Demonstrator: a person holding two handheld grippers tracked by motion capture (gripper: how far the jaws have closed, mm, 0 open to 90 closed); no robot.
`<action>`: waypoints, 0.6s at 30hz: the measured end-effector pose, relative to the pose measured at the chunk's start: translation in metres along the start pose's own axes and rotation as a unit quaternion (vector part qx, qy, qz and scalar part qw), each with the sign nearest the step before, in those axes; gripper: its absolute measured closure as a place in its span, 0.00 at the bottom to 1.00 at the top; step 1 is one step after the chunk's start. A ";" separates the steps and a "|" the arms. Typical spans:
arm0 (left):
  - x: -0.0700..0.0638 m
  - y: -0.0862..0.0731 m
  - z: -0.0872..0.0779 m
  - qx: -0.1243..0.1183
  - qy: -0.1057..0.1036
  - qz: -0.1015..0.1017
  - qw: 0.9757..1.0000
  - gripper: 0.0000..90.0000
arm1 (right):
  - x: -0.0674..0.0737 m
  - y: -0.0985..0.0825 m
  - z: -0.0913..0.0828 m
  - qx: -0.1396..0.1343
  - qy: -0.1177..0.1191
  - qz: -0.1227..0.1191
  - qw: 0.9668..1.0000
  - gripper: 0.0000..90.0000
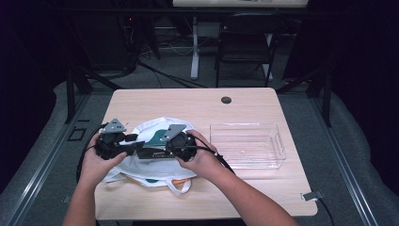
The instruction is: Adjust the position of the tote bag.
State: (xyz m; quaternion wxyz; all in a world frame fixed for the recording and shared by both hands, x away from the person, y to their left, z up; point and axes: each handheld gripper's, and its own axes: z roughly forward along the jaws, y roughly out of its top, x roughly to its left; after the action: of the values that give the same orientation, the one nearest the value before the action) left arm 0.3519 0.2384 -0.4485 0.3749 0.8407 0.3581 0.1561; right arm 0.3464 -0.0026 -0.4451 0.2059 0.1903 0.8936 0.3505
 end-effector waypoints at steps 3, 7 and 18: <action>-0.003 0.001 0.002 -0.002 -0.001 0.006 1.000 0.62 | -0.001 0.000 0.000 0.000 -0.001 0.000 1.000 0.99; -0.006 0.002 0.005 0.000 -0.003 0.009 1.000 0.60 | -0.001 0.000 0.000 -0.002 -0.001 0.001 1.000 0.99; -0.013 0.003 0.016 0.014 -0.006 0.033 0.999 0.54 | -0.003 0.000 0.000 -0.002 -0.002 0.003 1.000 0.99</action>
State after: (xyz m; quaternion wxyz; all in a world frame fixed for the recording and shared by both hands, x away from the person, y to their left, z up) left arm 0.3525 0.2195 -0.4566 0.3598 0.8581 0.3305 0.1582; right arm 0.3487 -0.0036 -0.4443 0.2074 0.1935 0.8916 0.3529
